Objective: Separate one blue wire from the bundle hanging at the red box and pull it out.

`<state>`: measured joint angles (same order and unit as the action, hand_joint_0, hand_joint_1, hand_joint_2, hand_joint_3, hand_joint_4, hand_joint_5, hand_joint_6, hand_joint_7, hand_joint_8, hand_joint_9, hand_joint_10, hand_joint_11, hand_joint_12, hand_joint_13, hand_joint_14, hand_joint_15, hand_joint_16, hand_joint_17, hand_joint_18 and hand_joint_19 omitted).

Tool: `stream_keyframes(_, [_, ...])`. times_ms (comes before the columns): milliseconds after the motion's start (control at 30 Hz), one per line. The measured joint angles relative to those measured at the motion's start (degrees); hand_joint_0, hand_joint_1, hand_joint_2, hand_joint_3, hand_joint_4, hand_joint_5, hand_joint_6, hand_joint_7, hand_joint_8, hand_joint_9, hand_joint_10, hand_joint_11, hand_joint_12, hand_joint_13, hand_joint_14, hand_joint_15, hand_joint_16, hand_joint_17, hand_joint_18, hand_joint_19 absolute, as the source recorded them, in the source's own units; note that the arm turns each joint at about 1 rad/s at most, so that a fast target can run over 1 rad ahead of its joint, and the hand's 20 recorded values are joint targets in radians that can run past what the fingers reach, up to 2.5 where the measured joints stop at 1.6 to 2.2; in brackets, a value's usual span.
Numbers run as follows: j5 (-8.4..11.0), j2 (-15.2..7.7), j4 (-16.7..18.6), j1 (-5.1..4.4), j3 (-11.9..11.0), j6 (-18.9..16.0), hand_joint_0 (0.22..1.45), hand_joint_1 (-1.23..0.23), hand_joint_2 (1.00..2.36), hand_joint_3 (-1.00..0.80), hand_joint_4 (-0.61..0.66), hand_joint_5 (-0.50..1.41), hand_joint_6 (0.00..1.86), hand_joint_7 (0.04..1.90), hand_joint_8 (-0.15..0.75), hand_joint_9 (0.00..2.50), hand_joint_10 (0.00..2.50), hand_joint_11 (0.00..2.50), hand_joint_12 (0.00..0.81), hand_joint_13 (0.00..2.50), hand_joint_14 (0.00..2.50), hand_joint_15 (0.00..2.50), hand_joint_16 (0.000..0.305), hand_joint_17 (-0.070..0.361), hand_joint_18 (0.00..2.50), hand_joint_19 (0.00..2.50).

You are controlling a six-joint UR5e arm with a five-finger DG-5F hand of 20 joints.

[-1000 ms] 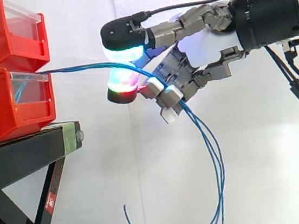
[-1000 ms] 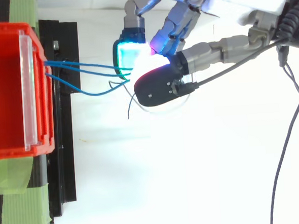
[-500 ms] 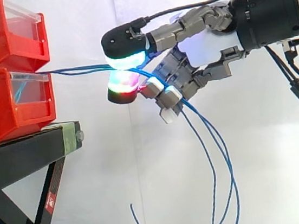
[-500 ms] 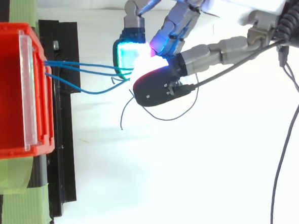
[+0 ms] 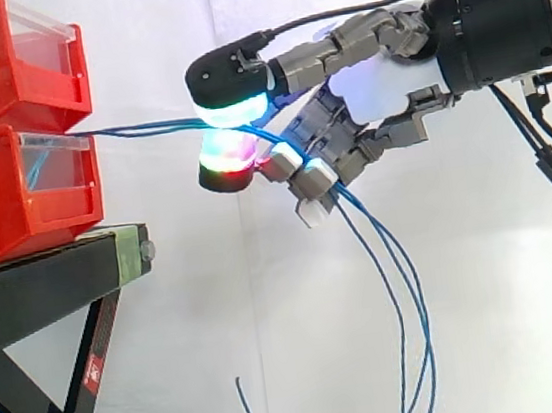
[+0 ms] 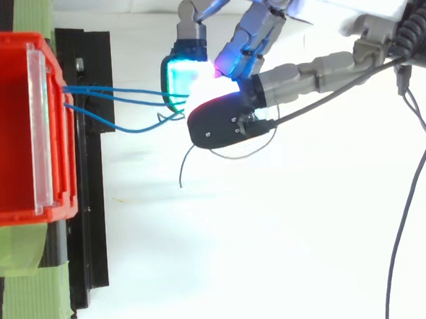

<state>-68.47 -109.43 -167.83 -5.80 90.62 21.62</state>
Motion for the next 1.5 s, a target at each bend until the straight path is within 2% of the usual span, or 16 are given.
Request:
stream_keyframes(67, [0.0, 0.0, 0.02, 0.0, -0.01, -0.01, 0.64, -0.84, 1.02, -0.14, 0.21, -0.24, 0.94, 1.01, 0.346, 0.97, 0.01, 1.29, 0.438, 1.17, 0.03, 1.19, 0.061, 0.136, 0.84, 0.67])
stream_keyframes(233, [-0.08, 0.0, 0.04, 0.0, -0.01, -0.79, 0.67, -0.91, 1.02, -0.19, 0.22, -0.25, 0.94, 1.01, 0.337, 0.89, 0.02, 1.29, 0.433, 1.13, 0.03, 1.18, 0.059, 0.133, 0.83, 0.65])
stream_keyframes(500, [-0.09, 0.0, 0.13, 0.0, -0.02, -5.81, 0.72, -0.95, 1.02, -0.17, 0.22, -0.28, 0.93, 1.0, 0.311, 0.77, 0.01, 1.31, 0.43, 1.08, 0.03, 1.15, 0.059, 0.133, 0.85, 0.57])
stream_keyframes(700, [-0.07, -0.02, 0.14, 0.0, -0.01, -8.05, 0.7, -1.01, 1.01, -0.32, 0.23, -0.28, 0.92, 1.0, 0.309, 0.72, 0.01, 1.31, 0.437, 1.03, 0.03, 1.12, 0.059, 0.133, 0.83, 0.55])
stream_keyframes(800, [-0.07, -0.01, 0.13, 0.0, -0.01, -8.49, 0.71, -1.0, 1.01, -0.38, 0.22, -0.28, 0.92, 0.98, 0.307, 0.72, 0.01, 1.29, 0.441, 1.03, 0.03, 1.11, 0.058, 0.131, 0.83, 0.55])
stream_keyframes(1067, [-0.07, -0.04, 0.14, 0.0, 0.0, -8.84, 0.71, -0.94, 1.02, -0.3, 0.21, -0.26, 0.92, 0.97, 0.321, 0.86, 0.01, 1.32, 0.441, 1.08, 0.03, 1.13, 0.057, 0.129, 0.83, 0.6])
stream_keyframes(1267, [-0.08, -0.04, 0.14, 0.0, 0.0, -8.79, 0.61, -0.91, 1.0, -0.48, 0.22, -0.26, 0.91, 0.98, 0.328, 0.86, 0.01, 1.31, 0.44, 1.07, 0.03, 1.14, 0.059, 0.132, 0.81, 0.63])
stream_keyframes(1500, [-0.09, -0.05, 0.14, 0.0, -0.01, -8.79, 0.57, -0.84, 1.0, -0.5, 0.23, -0.25, 0.91, 0.97, 0.343, 0.9, 0.01, 1.29, 0.449, 1.1, 0.03, 1.14, 0.06, 0.135, 0.82, 0.66])
